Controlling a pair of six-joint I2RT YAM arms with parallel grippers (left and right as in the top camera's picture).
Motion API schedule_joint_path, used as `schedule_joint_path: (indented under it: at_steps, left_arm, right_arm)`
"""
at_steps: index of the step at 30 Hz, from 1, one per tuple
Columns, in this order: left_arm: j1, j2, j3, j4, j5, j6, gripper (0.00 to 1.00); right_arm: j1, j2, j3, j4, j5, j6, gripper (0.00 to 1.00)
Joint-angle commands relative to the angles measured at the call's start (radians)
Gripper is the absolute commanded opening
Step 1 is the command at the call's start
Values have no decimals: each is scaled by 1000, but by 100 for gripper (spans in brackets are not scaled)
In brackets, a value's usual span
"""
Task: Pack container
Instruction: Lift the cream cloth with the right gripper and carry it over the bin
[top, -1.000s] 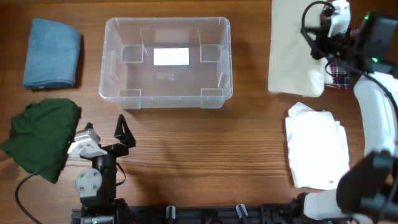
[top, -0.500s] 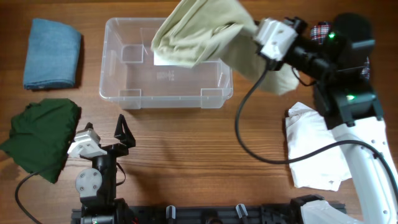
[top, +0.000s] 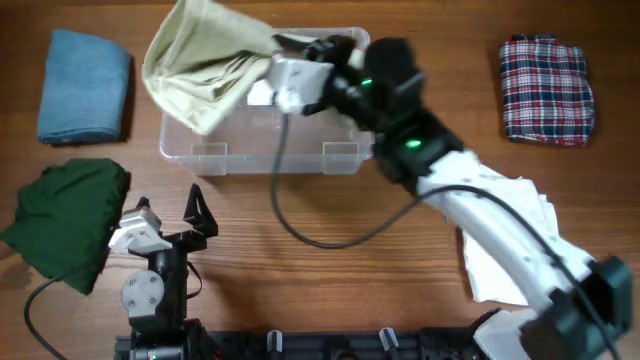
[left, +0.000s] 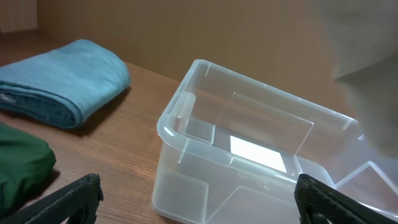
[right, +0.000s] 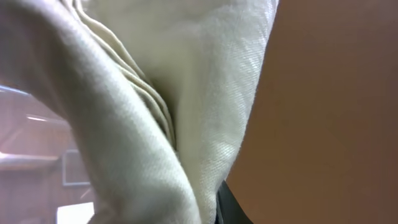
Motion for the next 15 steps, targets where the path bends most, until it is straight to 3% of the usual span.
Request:
schedule_joint_path:
  at_steps: [1,6,15]
  left_arm:
    - [-4,-7,-6,3,-10,16,100]
    - [-4,-7,-6,3,-10,16,100]
    - [-4,-7,-6,3,-10,16,100]
  right_arm:
    - [47,85,14,60,201,-90,4]
    - [64,205,14,153,425,-233,4]
    - [67,293,14,161,412,-304,4]
